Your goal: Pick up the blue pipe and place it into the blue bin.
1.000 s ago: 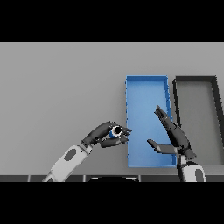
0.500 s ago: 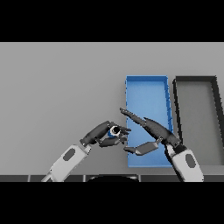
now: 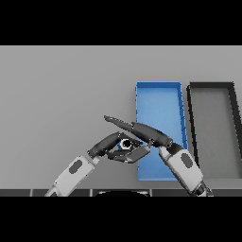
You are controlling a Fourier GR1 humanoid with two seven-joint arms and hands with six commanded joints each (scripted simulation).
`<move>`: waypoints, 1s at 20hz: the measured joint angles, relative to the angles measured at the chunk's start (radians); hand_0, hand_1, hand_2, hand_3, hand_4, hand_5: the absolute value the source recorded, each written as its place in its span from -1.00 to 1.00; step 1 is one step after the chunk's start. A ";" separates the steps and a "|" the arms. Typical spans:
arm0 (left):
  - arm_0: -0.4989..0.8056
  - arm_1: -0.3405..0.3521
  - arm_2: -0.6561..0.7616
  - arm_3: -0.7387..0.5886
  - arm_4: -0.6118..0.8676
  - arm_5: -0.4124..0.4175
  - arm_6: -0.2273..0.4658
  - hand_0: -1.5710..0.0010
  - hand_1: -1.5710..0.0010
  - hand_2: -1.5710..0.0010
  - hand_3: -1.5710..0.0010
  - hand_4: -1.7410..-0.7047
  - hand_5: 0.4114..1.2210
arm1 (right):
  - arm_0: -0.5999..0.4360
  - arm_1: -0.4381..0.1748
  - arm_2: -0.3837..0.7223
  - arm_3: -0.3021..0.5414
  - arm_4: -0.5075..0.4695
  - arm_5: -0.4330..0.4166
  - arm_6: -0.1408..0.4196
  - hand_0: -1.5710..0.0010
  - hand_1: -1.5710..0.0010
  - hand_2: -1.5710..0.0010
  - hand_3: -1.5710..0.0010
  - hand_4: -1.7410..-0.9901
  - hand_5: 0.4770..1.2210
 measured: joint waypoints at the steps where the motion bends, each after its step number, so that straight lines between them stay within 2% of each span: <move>1: 0.009 0.002 -0.001 0.002 0.009 -0.010 -0.002 -1.00 -1.00 -1.00 -0.89 -0.99 1.00 | -0.024 0.007 0.001 0.012 -0.007 0.007 0.000 0.93 0.89 0.87 0.94 0.32 -0.92; 2: 0.017 0.015 0.009 -0.006 0.029 -0.024 -0.010 -0.77 -0.69 -0.68 -0.64 -0.99 1.00 | -0.033 0.017 0.008 0.028 -0.010 0.015 0.006 0.77 0.71 0.70 0.79 0.19 -0.91; 3: 0.006 0.013 -0.004 -0.004 -0.012 -0.008 -0.001 -0.50 -0.37 -0.35 -0.31 -0.89 1.00 | -0.052 0.019 0.008 0.037 -0.015 0.026 0.003 0.56 0.52 0.52 0.62 0.08 -0.92; 4: -0.022 0.048 -0.011 0.002 -0.039 -0.024 0.068 -0.26 -0.12 -0.08 -0.05 -0.64 1.00 | -0.074 0.032 0.022 0.052 -0.013 0.035 0.022 0.33 0.32 0.32 0.44 0.01 -0.92; 5: -0.032 0.063 -0.021 0.004 -0.052 -0.043 0.112 -0.04 0.10 0.13 0.16 -0.50 1.00 | -0.087 0.039 0.029 0.057 -0.015 0.042 0.034 0.09 0.11 0.06 0.19 -0.17 -0.88; 6: -0.021 0.065 -0.020 -0.008 -0.062 -0.046 0.156 0.01 0.10 0.13 0.26 -0.60 1.00 | -0.096 0.046 0.035 0.074 -0.009 0.048 0.009 -0.13 -0.11 -0.15 0.02 -0.32 -0.80; 7: -0.017 0.042 -0.009 0.001 -0.068 -0.032 0.126 -0.19 -0.12 -0.10 0.01 -0.68 1.00 | -0.104 0.050 0.034 0.072 -0.038 0.050 0.007 -0.31 -0.29 -0.32 -0.11 -0.44 -0.65; 8: -0.014 0.028 -0.001 0.016 -0.083 -0.019 0.101 -0.35 -0.30 -0.23 -0.20 -0.74 1.00 | -0.099 0.057 0.044 0.074 -0.064 0.053 0.007 -0.44 -0.43 -0.46 -0.22 -0.52 -0.49; 9: -0.008 0.019 0.008 0.017 -0.074 -0.022 0.116 -0.48 -0.44 -0.34 -0.36 -0.79 1.00 | -0.102 0.058 0.048 0.090 -0.093 0.053 0.001 -0.56 -0.55 -0.57 -0.38 -0.43 -0.33; 11: 0.011 -0.016 0.019 0.017 -0.050 -0.024 0.104 -0.67 -0.64 -0.51 -0.59 -0.87 1.00 | -0.099 0.065 0.061 0.094 -0.138 0.024 -0.018 -0.72 -0.71 -0.72 -0.60 -0.28 0.15; 12: 0.018 -0.021 0.030 0.010 -0.039 -0.030 0.094 -0.74 -0.71 -0.60 -0.67 -0.89 1.00 | -0.103 0.058 0.058 0.095 -0.149 0.012 -0.044 -0.77 -0.77 -0.78 -0.68 -0.23 0.32; 13: 0.029 -0.029 0.039 0.002 -0.028 -0.041 0.113 -0.79 -0.77 -0.67 -0.74 -0.92 1.00 | -0.098 0.047 0.068 0.095 -0.144 0.004 -0.092 -0.82 -0.81 -0.82 -0.74 -0.20 0.46; 14: 0.025 -0.034 0.053 0.003 -0.025 -0.048 0.092 -0.83 -0.82 -0.72 -0.79 -0.93 1.00 | -0.112 0.025 0.079 0.082 -0.108 -0.001 -0.129 -0.85 -0.85 -0.86 -0.80 -0.22 0.57; 15: 0.033 -0.036 0.049 0.005 -0.031 -0.052 0.100 -0.86 -0.85 -0.75 -0.83 -0.95 1.00 | -0.119 0.012 0.094 0.088 -0.074 -0.004 -0.151 -0.88 -0.88 -0.89 -0.84 -0.24 0.65; 18: 0.048 -0.044 0.057 -0.012 -0.039 -0.054 0.136 -0.93 -0.92 -0.77 -0.91 -0.97 1.00 | -0.129 -0.022 0.124 0.092 -0.099 -0.037 -0.185 -0.94 -0.94 -0.94 -0.92 -0.29 0.82; 19: 0.047 -0.041 0.067 -0.016 -0.029 -0.065 0.138 -0.83 -0.72 -0.55 -0.70 -0.82 1.00 | -0.136 -0.024 0.128 0.095 -0.113 -0.058 -0.190 -0.95 -0.95 -0.95 -0.93 -0.30 0.86; 20: 0.030 -0.044 0.071 -0.006 -0.043 -0.064 0.104 -0.47 -0.38 -0.24 -0.36 -0.60 1.00 | -0.140 -0.033 0.130 0.084 -0.137 -0.082 -0.181 -0.96 -0.96 -0.96 -0.95 -0.31 0.89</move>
